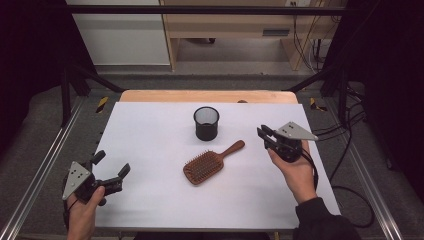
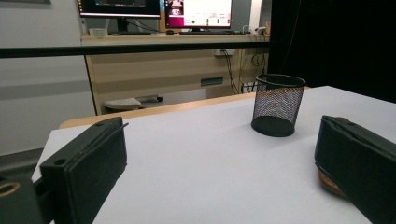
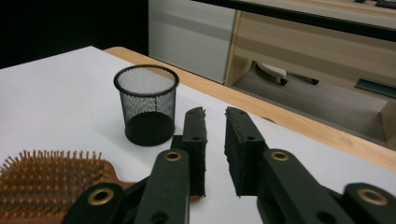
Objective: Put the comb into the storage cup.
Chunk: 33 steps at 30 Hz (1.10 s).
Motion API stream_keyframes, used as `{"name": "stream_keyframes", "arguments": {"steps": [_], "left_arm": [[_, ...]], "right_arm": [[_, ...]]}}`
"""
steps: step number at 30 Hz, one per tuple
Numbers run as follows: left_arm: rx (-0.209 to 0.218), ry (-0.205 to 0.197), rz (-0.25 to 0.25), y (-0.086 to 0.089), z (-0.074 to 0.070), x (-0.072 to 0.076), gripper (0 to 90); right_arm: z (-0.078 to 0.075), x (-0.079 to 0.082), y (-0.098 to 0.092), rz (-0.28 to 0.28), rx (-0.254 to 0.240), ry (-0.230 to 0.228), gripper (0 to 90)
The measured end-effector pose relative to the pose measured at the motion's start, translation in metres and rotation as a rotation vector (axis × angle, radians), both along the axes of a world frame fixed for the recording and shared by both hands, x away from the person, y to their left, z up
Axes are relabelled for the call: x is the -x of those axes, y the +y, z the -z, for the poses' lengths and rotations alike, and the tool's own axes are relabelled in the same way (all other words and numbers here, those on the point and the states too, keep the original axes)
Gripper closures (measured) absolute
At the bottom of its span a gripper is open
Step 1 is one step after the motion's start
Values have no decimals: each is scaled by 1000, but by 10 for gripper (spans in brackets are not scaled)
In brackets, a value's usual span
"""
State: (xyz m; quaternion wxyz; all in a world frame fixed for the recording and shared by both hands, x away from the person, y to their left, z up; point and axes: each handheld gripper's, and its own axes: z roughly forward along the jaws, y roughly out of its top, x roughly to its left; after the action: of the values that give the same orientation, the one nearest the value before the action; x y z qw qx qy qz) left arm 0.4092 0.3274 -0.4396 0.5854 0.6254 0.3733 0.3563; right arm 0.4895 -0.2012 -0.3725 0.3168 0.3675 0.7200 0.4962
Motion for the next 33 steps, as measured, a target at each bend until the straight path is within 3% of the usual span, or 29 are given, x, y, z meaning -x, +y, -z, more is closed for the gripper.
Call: {"name": "stream_keyframes", "arguments": {"steps": [5,8,9,20,24,26,33], "left_arm": [[-6,-7,5,-2,-1,0,24],[-12,-5,8,-2,0,0,23],[-11,-2,8,-2,0,0,23],[10,-13,5,0,-3,-2,24],[13,-9,14,0,-3,-2,24],[11,-11,18,-1,-3,-1,23],[14,-11,14,2,-3,-1,23]], "right_arm": [[-17,-19,16,-30,34,31,860],[-18,-30,22,-24,51,52,891],[-15,-40,25,-6,57,71,900],[2,-79,38,42,86,151,900],[9,-86,43,45,96,172,900],[15,-89,47,47,130,177,900],[32,-97,60,38,147,233,900]]}}
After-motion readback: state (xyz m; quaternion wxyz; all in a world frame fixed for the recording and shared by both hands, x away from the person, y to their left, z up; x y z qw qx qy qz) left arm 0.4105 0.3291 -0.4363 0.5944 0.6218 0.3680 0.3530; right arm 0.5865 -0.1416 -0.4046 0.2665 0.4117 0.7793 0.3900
